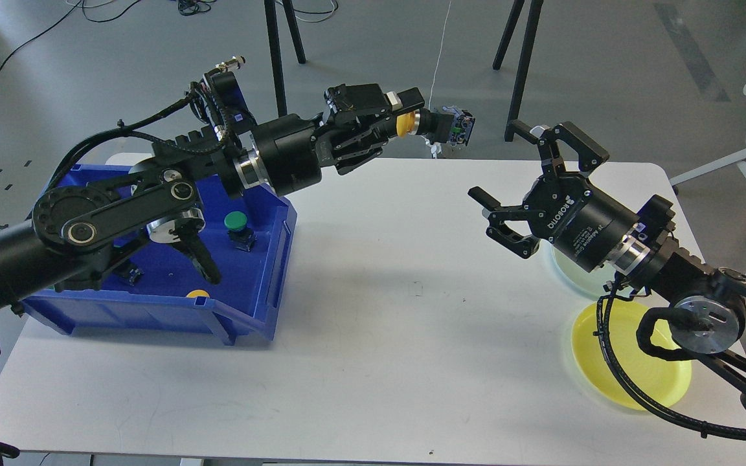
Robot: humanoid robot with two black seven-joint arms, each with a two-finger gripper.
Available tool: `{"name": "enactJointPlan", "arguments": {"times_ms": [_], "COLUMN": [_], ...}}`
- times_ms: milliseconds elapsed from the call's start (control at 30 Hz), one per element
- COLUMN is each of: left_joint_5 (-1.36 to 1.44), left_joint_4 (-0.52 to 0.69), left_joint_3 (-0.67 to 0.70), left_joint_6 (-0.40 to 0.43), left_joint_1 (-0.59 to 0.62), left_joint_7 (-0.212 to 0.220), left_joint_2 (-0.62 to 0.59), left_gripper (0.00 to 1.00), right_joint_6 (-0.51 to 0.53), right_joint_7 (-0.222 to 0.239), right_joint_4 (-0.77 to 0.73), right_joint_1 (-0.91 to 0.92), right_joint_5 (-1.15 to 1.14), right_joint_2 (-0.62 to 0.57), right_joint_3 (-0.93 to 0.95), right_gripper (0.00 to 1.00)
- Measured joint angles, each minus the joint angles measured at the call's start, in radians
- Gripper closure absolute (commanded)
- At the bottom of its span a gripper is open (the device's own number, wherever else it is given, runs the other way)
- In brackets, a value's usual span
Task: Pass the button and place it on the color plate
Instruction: 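Hold the button up while moving the right gripper toward it, then grasp the yellow-capped button with the right gripper from the left gripper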
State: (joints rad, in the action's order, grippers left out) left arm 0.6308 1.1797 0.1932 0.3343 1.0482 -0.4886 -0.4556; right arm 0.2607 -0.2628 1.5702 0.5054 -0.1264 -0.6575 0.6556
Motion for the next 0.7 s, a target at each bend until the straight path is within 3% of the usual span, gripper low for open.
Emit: {"name": "enactJointPlan", "arguments": {"times_ms": [701], "left_joint_5": [0.001], "left_joint_4": [0.003], "left_joint_3": [-0.001], "left_joint_6": [0.0], "left_joint_1": [-0.002], "left_joint_7": [0.0], "left_joint_2": [0.0], "left_gripper": [0.91], "right_joint_6": [-0.045], "right_joint_7": [0.03], "right_joint_4": [-0.033], "right_joint_1": [0.145], "right_joint_5": [0.088], "right_joint_2": [0.106], "right_joint_3": [-0.11], "right_gripper": [0.03]}}
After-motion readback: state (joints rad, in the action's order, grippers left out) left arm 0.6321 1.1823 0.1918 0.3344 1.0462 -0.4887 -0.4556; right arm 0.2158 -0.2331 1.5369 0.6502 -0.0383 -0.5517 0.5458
